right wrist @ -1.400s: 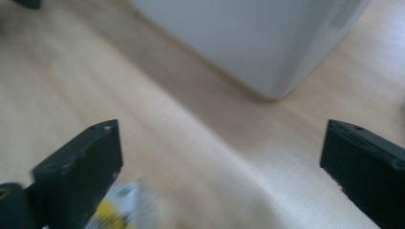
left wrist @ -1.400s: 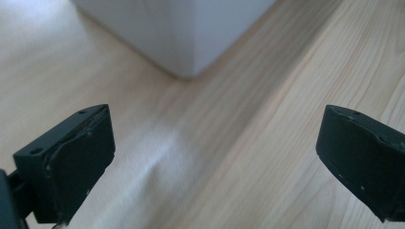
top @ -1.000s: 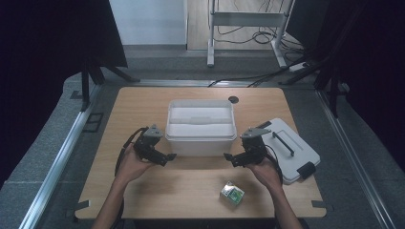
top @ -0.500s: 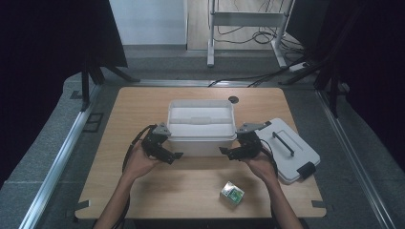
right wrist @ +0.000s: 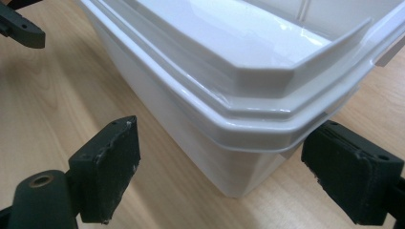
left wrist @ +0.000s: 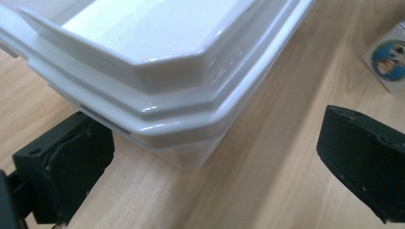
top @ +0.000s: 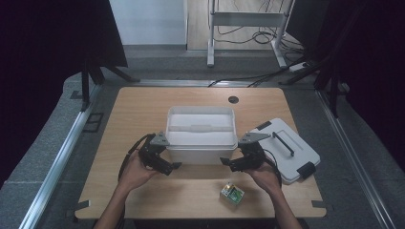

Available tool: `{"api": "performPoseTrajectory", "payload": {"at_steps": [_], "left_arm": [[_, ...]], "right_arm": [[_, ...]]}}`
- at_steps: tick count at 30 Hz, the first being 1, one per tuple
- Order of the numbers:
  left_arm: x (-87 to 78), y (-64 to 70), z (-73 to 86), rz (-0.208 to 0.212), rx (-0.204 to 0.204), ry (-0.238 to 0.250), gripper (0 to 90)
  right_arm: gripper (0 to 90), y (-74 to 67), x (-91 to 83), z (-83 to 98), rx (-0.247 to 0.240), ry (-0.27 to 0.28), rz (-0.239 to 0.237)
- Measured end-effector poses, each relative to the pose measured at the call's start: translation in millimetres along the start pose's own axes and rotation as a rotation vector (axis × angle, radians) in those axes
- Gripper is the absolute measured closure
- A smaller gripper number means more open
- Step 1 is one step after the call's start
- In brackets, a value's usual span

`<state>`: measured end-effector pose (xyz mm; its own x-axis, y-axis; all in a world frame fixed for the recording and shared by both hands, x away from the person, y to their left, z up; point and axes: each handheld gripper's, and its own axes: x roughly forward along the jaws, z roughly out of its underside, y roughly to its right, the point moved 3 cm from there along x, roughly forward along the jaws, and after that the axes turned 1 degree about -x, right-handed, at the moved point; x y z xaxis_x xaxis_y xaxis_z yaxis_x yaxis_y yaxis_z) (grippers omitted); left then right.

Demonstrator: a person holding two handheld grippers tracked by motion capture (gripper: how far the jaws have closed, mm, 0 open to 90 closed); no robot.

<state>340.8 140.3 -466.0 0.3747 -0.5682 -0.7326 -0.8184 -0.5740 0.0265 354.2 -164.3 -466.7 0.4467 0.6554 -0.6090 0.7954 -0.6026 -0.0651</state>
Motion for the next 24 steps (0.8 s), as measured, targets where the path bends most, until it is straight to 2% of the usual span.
{"api": "performPoseTrajectory", "payload": {"at_steps": [9,13,18,21,24], "left_arm": [[-10.1,22.6,10.7,0.019,0.019,0.001,0.0],[-12.3,29.4,12.1,0.009,0.039,-0.012,0.0],[-18.5,24.9,15.3,0.025,0.061,-0.006,0.0],[-21.6,17.4,21.3,0.023,0.07,-0.015,0.0],[-25.5,6.7,29.2,0.036,0.064,-0.019,0.0]], "right_arm": [[12.9,-20.8,-16.6,13.1,-0.013,-0.01,-0.008],[13.0,-25.5,-20.1,15.3,-0.018,-0.018,-0.002],[13.7,-26.4,-25.6,15.3,-0.04,-0.015,0.003],[12.0,-22.9,-27.6,20.3,-0.053,-0.039,0.03],[5.8,-15.5,-28.4,30.3,-0.033,-0.056,0.056]]}}
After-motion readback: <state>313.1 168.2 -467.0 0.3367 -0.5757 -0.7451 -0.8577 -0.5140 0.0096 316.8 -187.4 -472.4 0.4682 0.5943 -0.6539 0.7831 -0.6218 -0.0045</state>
